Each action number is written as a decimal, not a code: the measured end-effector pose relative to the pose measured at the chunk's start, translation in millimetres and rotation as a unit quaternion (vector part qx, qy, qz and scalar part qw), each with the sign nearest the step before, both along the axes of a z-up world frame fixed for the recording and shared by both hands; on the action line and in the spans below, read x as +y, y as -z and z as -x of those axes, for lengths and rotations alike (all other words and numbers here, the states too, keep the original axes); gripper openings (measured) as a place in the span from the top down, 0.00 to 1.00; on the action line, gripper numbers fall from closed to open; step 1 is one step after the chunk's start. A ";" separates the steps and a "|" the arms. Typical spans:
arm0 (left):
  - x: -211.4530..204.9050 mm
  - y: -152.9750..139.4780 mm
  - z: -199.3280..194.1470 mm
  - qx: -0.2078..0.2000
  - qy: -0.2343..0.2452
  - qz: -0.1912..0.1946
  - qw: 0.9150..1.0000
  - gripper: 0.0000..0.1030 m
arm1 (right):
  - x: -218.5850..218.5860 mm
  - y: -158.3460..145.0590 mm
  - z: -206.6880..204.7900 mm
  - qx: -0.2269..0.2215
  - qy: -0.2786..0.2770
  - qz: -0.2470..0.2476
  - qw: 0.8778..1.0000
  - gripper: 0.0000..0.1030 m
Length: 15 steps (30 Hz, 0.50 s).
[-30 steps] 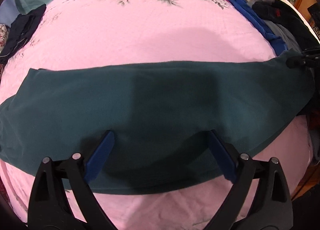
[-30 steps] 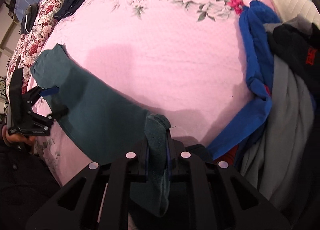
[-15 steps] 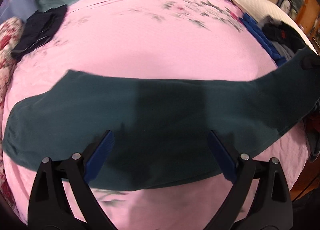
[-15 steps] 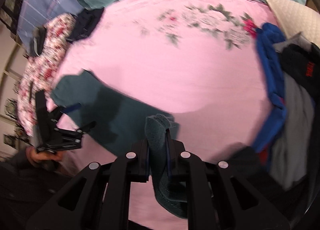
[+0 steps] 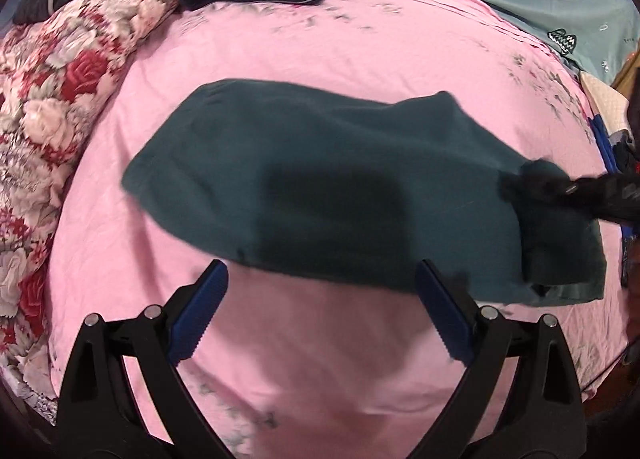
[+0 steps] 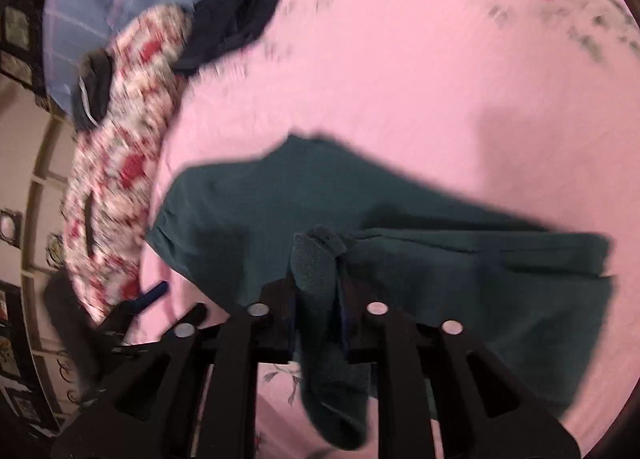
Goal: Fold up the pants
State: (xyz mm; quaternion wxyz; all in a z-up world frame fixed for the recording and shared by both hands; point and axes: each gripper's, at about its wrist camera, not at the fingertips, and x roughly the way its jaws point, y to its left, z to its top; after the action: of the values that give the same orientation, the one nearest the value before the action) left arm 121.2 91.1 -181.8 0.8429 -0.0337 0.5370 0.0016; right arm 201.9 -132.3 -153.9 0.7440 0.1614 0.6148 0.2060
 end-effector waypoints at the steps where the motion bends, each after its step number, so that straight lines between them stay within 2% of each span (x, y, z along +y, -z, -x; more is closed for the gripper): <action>1: 7.0 0.8 1.5 0.002 0.000 -0.003 1.000 0.07 | 11.3 10.4 0.5 0.006 -0.008 0.021 1.000 0.77; 2: 10.1 1.1 1.4 0.002 0.001 -0.005 1.000 0.07 | 12.6 11.7 2.5 0.009 -0.003 0.028 1.000 0.77; 3: 15.1 0.3 2.6 -0.002 0.001 -0.008 1.000 0.07 | 4.1 5.3 6.0 0.006 0.012 0.005 1.000 0.76; 5: 21.1 -0.6 4.6 -0.005 0.004 -0.005 1.000 0.07 | -24.8 -14.7 15.6 -0.013 0.051 -0.041 0.998 0.48; 8: 17.0 -2.5 -2.3 -0.008 0.023 0.021 1.000 0.07 | -71.6 -40.1 35.9 -0.054 0.093 -0.036 0.994 0.47; 12: -14.1 -11.5 -10.7 -0.031 0.064 0.036 0.997 0.07 | -112.6 -50.2 59.5 -0.058 0.106 0.014 0.993 0.47; 14: -35.7 -20.0 -17.2 -0.048 0.094 0.062 0.992 0.07 | -120.0 -50.8 69.5 -0.069 0.107 0.058 0.990 0.47; 15: -45.0 -23.7 -19.3 -0.055 0.108 0.071 0.990 0.07 | -121.4 -49.7 72.5 -0.070 0.105 0.064 0.990 0.47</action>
State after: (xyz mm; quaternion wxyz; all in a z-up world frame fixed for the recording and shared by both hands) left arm 140.5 46.1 -158.1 0.8620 -0.0357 0.4888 -0.1294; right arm 129.5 -253.7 -104.2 0.8113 0.1627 0.5529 0.0978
